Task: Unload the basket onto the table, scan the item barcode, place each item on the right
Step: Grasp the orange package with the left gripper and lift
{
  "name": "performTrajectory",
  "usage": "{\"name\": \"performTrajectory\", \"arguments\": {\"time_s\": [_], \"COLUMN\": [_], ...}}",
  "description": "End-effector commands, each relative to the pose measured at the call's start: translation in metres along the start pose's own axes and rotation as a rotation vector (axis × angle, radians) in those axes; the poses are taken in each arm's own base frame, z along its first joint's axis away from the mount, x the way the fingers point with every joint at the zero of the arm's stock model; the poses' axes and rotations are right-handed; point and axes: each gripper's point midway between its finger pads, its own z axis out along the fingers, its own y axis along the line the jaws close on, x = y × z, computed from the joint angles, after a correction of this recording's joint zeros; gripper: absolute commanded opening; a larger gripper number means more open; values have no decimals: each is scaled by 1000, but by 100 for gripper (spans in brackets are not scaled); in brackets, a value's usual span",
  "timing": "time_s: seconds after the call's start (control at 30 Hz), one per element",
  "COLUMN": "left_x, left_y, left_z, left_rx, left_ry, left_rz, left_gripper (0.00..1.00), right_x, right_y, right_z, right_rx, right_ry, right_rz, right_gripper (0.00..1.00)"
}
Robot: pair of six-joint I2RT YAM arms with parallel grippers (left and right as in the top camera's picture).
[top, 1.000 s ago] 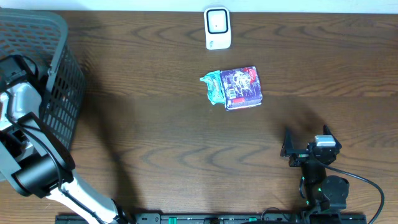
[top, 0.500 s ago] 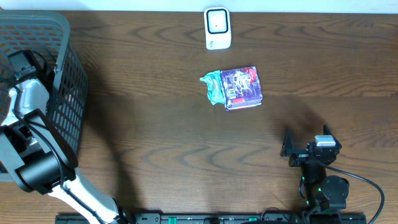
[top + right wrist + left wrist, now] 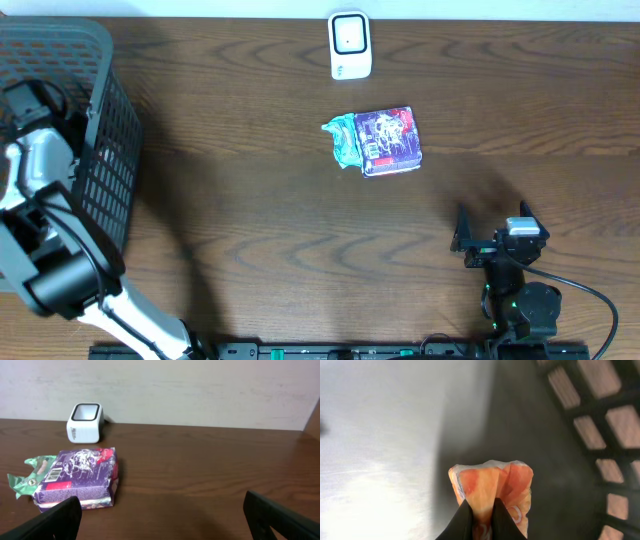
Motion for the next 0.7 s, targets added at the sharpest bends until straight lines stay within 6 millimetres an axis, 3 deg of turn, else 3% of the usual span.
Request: {"name": "performTrajectory", "arguments": {"time_s": [0.0,0.27,0.47,0.67], "left_x": [-40,-67,-63,-64], "left_y": [-7,-28,-64,-69], "left_z": [-63,-161,-216,-279], "left_rx": [50,156,372,433], "left_ry": [-154,-350,-387,-511], "left_rz": [-55,-42,13,36], "left_gripper": [7,7,7,7], "right_x": [1,1,1,1], "right_y": [-2,-2,-2,-2], "right_z": [0,0,0,0], "right_rx": [6,6,6,6], "right_ry": [0,0,0,0], "right_rz": [-7,-7,-7,-7], "right_gripper": [99,99,99,99]}}
